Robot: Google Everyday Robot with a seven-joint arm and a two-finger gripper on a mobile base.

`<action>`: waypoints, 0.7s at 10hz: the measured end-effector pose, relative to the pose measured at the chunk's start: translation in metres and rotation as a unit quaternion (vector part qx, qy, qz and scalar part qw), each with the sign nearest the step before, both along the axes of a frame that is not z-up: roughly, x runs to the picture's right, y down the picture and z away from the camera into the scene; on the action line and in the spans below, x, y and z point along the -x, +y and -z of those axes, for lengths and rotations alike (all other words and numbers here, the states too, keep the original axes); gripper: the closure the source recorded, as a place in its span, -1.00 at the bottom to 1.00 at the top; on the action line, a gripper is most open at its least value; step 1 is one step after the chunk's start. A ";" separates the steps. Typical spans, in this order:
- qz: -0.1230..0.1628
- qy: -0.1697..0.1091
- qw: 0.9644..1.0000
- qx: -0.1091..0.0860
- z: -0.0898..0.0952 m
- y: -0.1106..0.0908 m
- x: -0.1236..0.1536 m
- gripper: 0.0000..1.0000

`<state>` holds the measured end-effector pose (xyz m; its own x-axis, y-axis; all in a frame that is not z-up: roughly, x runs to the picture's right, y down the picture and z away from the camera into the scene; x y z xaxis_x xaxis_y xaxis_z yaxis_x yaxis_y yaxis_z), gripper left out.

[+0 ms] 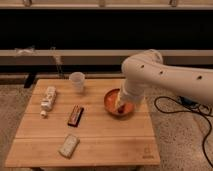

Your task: Move the arm in a circular motion

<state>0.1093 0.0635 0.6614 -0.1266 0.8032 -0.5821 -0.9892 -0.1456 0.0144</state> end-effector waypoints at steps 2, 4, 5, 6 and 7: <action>-0.005 0.007 1.000 0.003 -0.033 -0.034 -0.017 -0.30; 0.002 0.007 1.000 0.005 -0.071 -0.073 -0.016 -0.30; 0.010 0.006 1.000 0.006 -0.089 -0.090 -0.008 -0.30; 0.019 0.003 1.000 0.008 -0.105 -0.105 0.007 -0.30; 0.029 -0.001 1.000 0.010 -0.120 -0.116 0.024 -0.30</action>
